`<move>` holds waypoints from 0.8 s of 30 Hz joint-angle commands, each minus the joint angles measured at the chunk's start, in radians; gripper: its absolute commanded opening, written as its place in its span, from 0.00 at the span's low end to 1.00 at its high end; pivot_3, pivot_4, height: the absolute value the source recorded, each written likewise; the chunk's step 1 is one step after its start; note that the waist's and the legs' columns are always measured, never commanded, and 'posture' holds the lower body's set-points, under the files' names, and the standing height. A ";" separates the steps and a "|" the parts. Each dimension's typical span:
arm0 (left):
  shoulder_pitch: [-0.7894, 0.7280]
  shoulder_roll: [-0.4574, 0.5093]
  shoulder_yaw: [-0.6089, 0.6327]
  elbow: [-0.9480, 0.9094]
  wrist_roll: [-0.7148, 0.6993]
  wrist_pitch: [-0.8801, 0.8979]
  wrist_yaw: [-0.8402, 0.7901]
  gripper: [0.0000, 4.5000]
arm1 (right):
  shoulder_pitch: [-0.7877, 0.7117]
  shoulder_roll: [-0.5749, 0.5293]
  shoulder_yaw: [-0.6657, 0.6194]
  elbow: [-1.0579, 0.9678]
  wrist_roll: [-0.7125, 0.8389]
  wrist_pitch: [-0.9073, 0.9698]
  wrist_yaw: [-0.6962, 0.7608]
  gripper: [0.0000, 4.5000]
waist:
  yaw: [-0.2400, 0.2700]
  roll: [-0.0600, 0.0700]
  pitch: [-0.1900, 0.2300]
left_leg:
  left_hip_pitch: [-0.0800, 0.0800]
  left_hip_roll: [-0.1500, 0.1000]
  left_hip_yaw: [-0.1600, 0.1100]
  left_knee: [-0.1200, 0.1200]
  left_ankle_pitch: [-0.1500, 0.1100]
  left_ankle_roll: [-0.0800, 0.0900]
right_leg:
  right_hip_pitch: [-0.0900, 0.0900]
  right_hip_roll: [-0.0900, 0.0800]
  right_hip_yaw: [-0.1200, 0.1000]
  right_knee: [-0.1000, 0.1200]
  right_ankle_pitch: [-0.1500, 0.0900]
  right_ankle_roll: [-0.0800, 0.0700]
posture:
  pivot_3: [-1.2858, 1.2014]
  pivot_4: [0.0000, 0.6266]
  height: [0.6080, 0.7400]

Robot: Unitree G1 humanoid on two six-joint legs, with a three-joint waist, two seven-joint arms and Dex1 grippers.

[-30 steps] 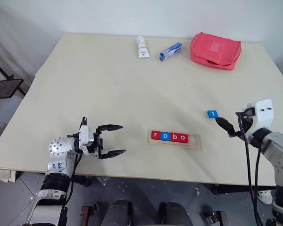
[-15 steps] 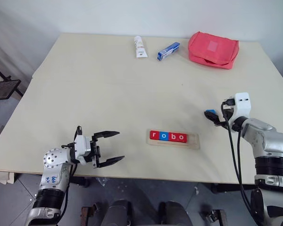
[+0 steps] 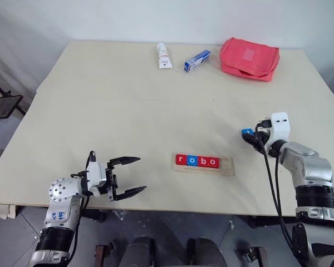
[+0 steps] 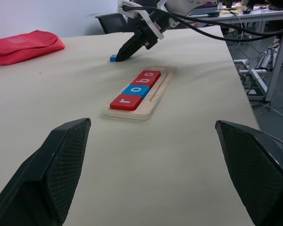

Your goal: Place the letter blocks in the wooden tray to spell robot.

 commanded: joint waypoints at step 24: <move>-0.169 -0.020 -0.010 0.189 -0.024 -0.028 -0.160 1.00 | 0.564 0.254 -0.258 -1.097 0.160 0.432 -0.363 0.32 | 0.005 0.001 0.000 | 0.000 -0.001 0.000 -0.002 0.000 0.000 | -0.001 0.001 0.007 0.000 0.000 0.000 | 0.52 0.24 1.00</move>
